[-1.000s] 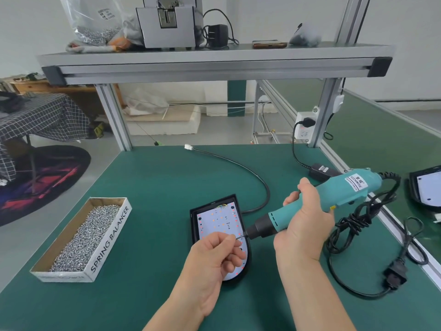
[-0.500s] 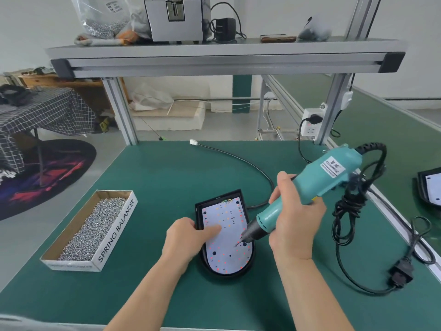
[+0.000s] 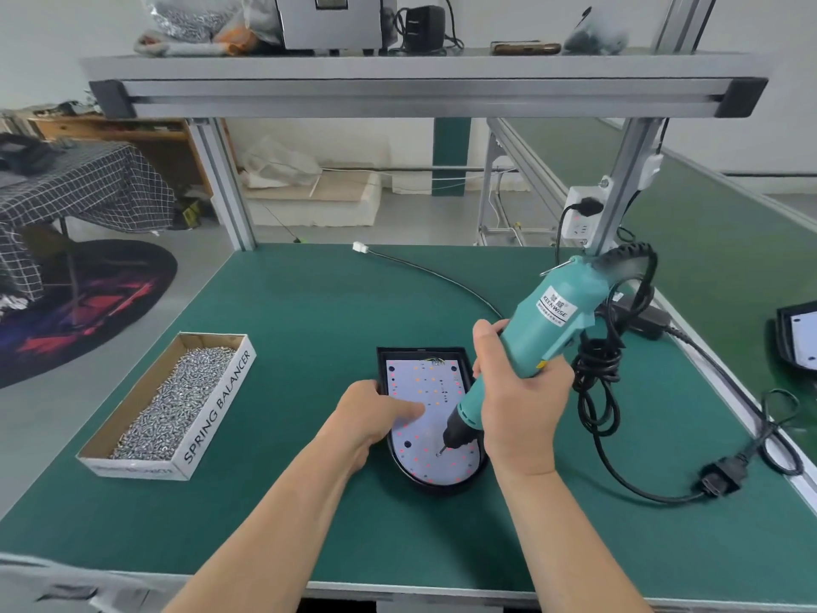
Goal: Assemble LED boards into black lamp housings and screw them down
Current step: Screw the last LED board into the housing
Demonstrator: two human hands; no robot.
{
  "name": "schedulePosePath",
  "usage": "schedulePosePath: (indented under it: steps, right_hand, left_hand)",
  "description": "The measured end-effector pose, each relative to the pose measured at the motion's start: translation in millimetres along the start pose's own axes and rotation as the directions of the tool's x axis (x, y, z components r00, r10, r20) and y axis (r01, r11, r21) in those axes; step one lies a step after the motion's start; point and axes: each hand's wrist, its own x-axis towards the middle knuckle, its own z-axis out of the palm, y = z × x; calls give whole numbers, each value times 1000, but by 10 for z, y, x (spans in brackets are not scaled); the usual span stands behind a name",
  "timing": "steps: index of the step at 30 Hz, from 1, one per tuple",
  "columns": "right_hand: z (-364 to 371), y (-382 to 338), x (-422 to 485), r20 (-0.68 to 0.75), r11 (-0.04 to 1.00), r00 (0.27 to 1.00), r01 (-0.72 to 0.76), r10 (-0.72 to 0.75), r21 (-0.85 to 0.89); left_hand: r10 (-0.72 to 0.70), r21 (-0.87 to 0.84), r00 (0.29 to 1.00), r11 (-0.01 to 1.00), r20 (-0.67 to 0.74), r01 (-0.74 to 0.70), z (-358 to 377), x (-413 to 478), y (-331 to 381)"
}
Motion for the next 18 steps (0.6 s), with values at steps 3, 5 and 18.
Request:
schedulePosePath:
  steps: [3,5,18]
  right_hand:
    - [13,35,-4,-12,1000,1000,-1,1,-11]
    - [25,43,-2,-12,1000,1000,8,-8,-15]
    - [63,84,-6,48,998,998,43,-41,-41]
  left_hand:
    - [-1,-6,1000,1000,2,1,3,-3,-6]
    - [-3,-2,1000,1000,-1,3,1,0,-8]
    - [10,1,1000,1000,2,-10,-5,-15,-2]
